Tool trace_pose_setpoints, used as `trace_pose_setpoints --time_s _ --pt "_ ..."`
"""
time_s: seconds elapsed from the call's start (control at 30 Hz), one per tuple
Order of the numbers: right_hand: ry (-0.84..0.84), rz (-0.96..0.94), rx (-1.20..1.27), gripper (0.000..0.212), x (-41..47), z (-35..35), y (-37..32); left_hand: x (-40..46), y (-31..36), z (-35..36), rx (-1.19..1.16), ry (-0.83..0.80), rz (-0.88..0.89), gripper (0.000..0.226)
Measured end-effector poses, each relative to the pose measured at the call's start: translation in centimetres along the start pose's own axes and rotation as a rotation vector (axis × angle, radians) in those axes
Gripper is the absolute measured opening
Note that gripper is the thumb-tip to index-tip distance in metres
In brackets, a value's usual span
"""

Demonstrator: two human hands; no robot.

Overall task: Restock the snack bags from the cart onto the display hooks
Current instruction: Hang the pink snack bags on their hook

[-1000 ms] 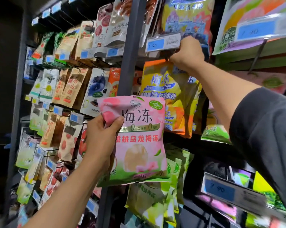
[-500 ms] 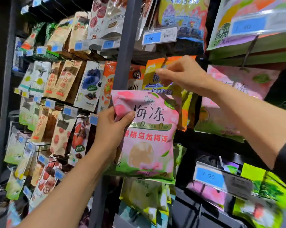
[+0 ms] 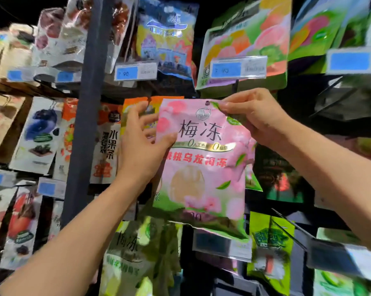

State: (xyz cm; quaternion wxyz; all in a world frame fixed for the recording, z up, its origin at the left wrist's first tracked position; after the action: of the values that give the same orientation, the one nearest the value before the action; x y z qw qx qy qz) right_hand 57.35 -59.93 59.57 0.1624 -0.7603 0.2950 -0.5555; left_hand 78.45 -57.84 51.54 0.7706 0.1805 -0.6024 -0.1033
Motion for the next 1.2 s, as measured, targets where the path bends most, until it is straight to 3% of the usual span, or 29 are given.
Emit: trace_pose_setpoints --time_s 0.13,0.23,0.4,0.73,1.2 --pt "0.147 0.013 0.015 0.019 0.7 -4.0 -0.8 2.5 3.4 3.7 0.338 -0.065 0.259 0.063" --pt "0.181 0.006 0.004 0.008 1.3 -5.1 -1.0 3.4 4.2 7.9 0.441 -0.25 0.37 0.061" --pt "0.227 -0.015 0.061 0.03 2.8 -5.3 -0.6 4.4 3.4 11.7 0.529 -0.403 0.489 0.062" --pt "0.17 -0.063 0.153 0.037 3.9 -5.6 0.1 4.1 2.1 11.6 0.505 -0.36 0.567 0.057" --pt "0.212 -0.081 -0.136 0.018 4.1 -6.4 -0.8 3.5 1.5 11.9 0.545 -0.339 0.57 0.066"
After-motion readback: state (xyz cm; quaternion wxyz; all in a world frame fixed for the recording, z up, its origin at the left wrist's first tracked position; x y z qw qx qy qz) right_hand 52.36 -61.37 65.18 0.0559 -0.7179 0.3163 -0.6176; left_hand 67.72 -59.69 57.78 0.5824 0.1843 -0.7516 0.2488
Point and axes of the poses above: each hand's wrist, its own x-axis towards the middle knuckle, its own z-axis out of the palm, y = z × x, the point moved 8 cm from there along x, towards the middle knuckle, and after that the axes turned 10 degrees about -x, right-handed, at the moved point
